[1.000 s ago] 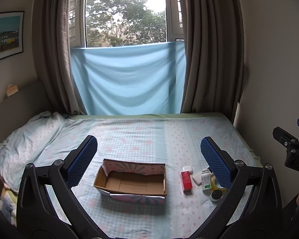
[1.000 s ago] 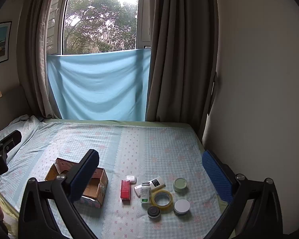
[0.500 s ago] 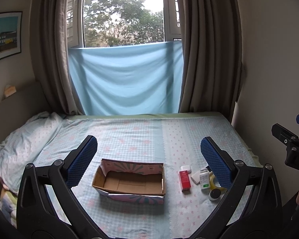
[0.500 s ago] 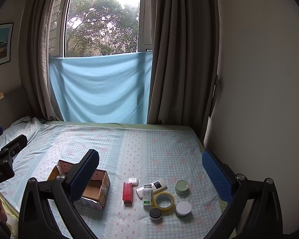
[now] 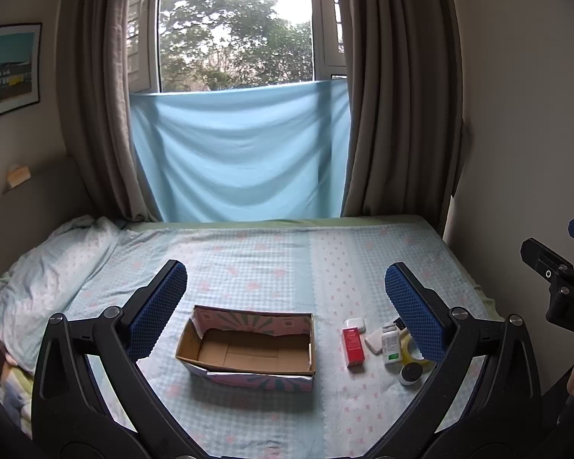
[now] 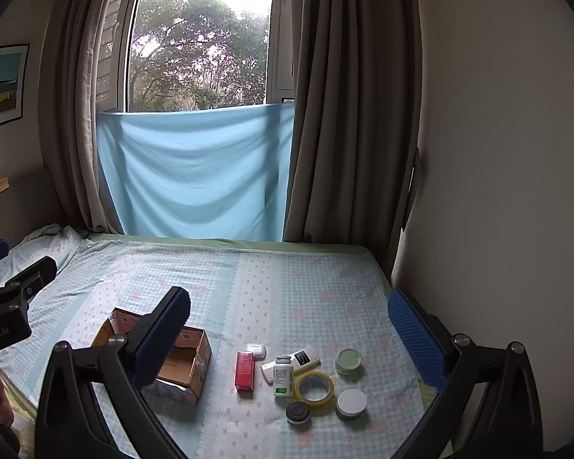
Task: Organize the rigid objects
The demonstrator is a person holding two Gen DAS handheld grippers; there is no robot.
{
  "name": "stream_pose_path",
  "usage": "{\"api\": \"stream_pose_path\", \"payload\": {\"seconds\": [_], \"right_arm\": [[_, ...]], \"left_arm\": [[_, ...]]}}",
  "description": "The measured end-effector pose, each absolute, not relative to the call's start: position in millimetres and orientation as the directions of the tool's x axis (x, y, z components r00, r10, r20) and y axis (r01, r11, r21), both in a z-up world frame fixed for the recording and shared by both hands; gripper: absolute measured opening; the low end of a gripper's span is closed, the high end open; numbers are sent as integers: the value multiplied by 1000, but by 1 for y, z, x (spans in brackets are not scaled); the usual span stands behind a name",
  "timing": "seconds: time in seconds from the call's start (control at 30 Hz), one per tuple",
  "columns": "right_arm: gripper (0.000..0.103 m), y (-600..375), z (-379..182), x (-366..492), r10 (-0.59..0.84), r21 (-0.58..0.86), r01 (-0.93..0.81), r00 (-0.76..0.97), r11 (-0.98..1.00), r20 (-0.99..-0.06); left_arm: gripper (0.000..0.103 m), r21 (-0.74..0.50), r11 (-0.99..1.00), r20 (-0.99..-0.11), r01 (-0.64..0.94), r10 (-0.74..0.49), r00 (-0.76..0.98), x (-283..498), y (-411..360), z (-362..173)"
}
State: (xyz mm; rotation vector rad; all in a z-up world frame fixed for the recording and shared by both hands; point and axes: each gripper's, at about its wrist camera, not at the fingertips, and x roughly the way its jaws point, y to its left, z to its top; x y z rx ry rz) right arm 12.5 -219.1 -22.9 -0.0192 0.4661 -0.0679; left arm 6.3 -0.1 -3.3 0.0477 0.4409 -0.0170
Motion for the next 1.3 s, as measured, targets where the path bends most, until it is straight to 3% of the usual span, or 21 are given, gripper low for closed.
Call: {"api": "stream_pose_path", "payload": {"seconds": [1.3], "right_arm": [[103, -213, -24, 12, -71, -42, 59, 899, 997, -432]], "left_arm": [[103, 16, 999, -424, 34, -25, 905, 9, 9, -3]]}}
